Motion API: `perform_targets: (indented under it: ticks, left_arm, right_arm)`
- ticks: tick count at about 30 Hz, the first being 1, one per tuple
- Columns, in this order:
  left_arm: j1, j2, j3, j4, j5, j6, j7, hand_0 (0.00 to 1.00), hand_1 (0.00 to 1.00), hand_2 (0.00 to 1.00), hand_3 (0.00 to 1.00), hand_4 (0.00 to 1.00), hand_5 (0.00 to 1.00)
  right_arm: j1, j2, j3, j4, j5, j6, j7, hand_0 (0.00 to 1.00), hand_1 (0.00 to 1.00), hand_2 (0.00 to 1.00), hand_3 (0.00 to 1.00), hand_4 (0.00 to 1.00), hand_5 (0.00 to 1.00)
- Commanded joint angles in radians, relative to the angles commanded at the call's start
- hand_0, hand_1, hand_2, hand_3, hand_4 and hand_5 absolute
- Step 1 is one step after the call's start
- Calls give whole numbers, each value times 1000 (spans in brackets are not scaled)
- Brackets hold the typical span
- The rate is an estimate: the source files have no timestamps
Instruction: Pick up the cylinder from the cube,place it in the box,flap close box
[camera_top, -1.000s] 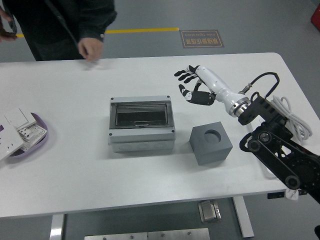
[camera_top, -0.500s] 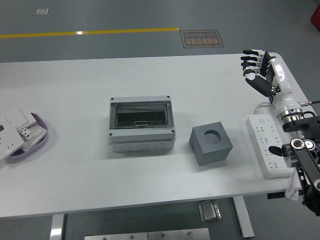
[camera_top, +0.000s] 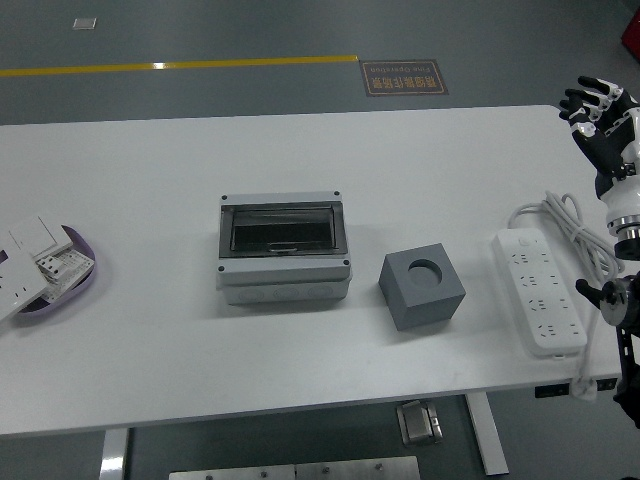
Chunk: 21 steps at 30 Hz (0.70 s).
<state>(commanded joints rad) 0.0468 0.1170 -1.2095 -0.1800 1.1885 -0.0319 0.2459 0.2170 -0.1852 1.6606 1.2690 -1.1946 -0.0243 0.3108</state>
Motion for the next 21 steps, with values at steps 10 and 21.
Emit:
perform_targets:
  ticks: [10,21]
  left_arm:
    - [-9,-2,-11,0,8,-1,-4,605,582,557,598,663,291]
    - [-16,-8,-8,0,0,1,-3,605,583,556,598,664,290]
  right_arm:
    - [-36,3,30,93,-36,0,-22,671,627,619,642,669,226]
    - [-65,14,47,139,-20,3,-26,677,631,620,644,679,231]
